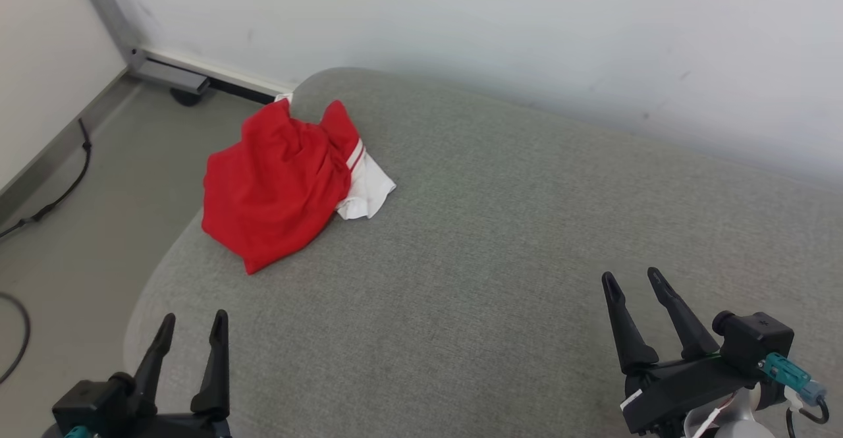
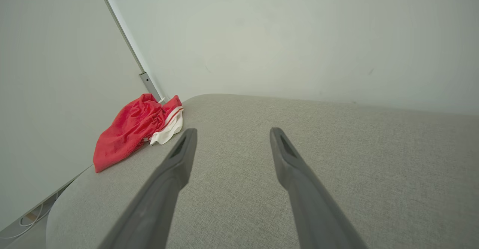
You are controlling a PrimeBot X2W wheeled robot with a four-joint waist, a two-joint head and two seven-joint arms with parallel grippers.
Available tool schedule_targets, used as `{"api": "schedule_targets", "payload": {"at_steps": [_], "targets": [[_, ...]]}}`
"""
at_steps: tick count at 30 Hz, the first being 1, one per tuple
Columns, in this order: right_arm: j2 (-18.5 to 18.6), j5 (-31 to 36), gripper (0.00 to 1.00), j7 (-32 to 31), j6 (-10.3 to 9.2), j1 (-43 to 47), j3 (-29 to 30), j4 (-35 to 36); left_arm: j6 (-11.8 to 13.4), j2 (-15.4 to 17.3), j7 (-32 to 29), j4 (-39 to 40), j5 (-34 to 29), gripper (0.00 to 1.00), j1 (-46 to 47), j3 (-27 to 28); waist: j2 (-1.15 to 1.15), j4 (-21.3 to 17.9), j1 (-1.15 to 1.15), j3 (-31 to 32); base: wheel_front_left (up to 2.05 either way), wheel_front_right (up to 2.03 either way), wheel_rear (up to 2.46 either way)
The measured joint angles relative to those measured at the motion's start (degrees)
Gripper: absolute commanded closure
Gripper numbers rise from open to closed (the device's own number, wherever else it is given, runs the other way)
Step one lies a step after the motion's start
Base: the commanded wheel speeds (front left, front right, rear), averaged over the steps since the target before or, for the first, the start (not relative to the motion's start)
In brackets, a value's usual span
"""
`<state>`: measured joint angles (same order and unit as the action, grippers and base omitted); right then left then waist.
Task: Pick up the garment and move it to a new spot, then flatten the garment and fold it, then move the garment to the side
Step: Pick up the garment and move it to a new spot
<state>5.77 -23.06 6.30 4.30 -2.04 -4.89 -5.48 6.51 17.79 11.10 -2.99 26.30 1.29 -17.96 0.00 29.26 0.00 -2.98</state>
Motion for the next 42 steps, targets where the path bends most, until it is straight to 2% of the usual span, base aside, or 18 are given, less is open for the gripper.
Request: {"api": "schedule_targets", "payload": {"at_steps": [4, 8, 13, 20, 27, 32, 37, 42], "targets": [[0.3, 0.4, 0.0, -0.4, 0.09, -0.3, -0.6, 0.5, -0.8, -1.2, -1.5, -0.1, 1.2, 0.0, 0.3, -0.3, 0.0, 1.4, 0.0, -0.8, 0.0, 0.0, 0.0], [1.5, 1.3, 0.0, -1.4, 0.24, -0.6, -1.0, 2.6, -3.1, -1.7, -4.5, -2.1, 3.5, 0.0, 3.7, -1.9, 0.0, 1.7, 0.0, -2.1, 0.0, 0.0, 0.0], [3.8, 2.9, 0.0, -2.9, 0.24, -0.4, -1.0, 6.5, -5.6, -2.8, -10.2, -7.7, 4.8, 0.0, 12.8, -3.2, 0.0, 1.7, 0.0, -4.2, 0.0, 0.0, 0.0], [8.4, 5.2, 0.0, -5.9, -0.12, 2.7, 0.8, 14.0, -7.6, -4.3, -19.5, -18.2, 6.6, 0.0, 26.7, -5.0, 0.0, 1.0, 0.01, -7.7, 0.0, 0.0, 0.0], [11.1, 7.6, 0.0, -10.4, -0.85, 4.1, 1.4, 23.0, -7.8, -5.0, -26.9, -26.8, 5.9, 0.0, 36.0, -6.3, 0.0, -0.5, 0.01, -11.7, 0.0, 0.0, 0.0], [13.1, 8.4, 0.0, -13.8, -1.26, 4.2, 1.7, 28.2, -7.8, -4.8, -29.8, -31.9, 3.8, 0.0, 40.6, -7.1, 0.01, -2.1, 0.01, -15.0, 0.0, 0.0, 0.0], [14.1, 9.0, 0.0, -16.6, -1.26, 4.1, 2.1, 31.7, -6.2, -4.9, -30.9, -36.3, 2.1, 0.0, 45.5, -7.2, 0.01, -3.5, 0.01, -18.6, 0.0, 0.0, 0.0], [14.8, 9.0, 0.0, -18.8, -1.27, 3.8, 2.4, 33.6, -3.4, -4.6, -31.3, -40.9, -0.7, 0.0, 48.4, -7.2, 0.01, -4.8, 0.01, -21.8, 0.0, 0.0, 0.0]]}}
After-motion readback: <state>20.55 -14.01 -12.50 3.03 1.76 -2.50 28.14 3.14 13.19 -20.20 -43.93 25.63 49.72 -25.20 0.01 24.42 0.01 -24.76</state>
